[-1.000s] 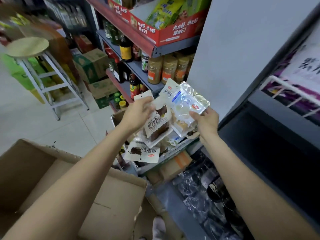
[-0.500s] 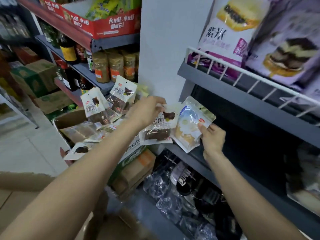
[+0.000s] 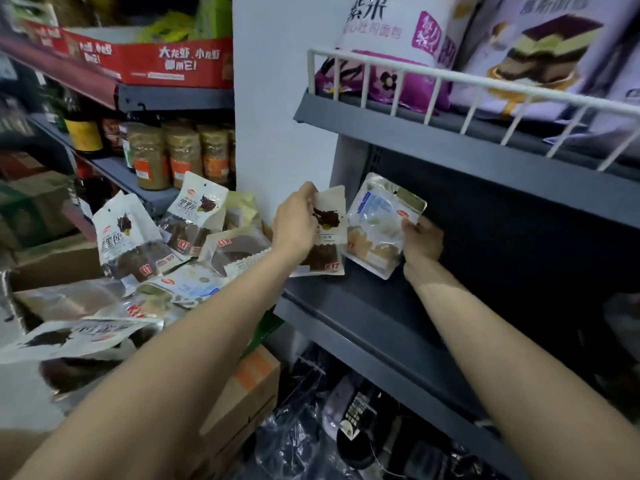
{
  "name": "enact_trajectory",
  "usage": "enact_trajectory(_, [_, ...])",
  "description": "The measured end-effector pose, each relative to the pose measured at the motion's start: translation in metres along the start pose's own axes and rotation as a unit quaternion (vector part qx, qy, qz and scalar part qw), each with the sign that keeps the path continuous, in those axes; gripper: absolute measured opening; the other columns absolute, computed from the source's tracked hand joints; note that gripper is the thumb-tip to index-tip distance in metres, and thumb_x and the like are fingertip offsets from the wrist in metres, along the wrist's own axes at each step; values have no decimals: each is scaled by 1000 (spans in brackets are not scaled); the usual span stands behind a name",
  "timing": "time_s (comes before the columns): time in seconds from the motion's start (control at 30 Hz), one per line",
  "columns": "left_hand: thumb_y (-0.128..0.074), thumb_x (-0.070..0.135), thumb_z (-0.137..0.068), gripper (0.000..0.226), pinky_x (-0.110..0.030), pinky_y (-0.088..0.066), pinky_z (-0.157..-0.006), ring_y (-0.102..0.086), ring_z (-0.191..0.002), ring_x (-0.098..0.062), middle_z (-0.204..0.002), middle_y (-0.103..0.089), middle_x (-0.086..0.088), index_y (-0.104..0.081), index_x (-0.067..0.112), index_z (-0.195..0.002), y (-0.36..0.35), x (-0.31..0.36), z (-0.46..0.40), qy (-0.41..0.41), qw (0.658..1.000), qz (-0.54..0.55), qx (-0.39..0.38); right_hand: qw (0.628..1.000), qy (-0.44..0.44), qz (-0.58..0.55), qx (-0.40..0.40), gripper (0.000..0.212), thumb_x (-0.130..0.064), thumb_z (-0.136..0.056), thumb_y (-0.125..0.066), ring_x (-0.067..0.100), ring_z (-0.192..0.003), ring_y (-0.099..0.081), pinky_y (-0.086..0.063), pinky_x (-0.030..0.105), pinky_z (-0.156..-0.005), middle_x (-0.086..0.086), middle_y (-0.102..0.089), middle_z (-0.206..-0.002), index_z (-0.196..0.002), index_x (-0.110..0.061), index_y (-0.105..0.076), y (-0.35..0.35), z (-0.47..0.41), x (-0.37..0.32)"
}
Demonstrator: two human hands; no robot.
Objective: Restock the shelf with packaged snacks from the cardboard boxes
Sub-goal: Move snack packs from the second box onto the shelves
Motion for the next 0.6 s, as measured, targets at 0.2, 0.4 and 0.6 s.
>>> enact_trajectory(0.2, [-29,-13,-79,34,-37,-39,-68,-51,-82,-31,-84,-55,-9,-48,12,-95,-14,-12,-18,-12,1000,18,13,999,3,39,20,29,-10,-97,-46,25,-110,-60,-42,20,-79,10,-64,-122,-120,-10,-63,-25,-41,7])
enact_trajectory(0.4, [-29,-12,-81,32,-39,-43,-70,-53,-81,-32,-86,-58,-8,-42,17,-87,-23,-19,-31,-35,998,42,-5,997,36,62,5,28,-7,-97,-44,29,-109,-60,-46,26,-87,14,-63,-121,-118,-6,-63,-50,-63,12])
enact_trajectory(0.6, [-27,-8,-85,30,-28,-36,-61,-48,-77,-23,-94,-63,-23,-47,14,-86,-24,-18,-37,-58,991,100,-68,983,49,158,-78,33,-9,-90,-57,30,-111,-60,-48,37,-95,15,-64,-122,-122,-7,-61,-57,-82,23])
Point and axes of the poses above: each hand's wrist, its own z-axis away from the middle knuckle, its own y-axis out of the back of the hand, x = y × z, the point moved 5 cm from there along -z, towards the middle knuckle
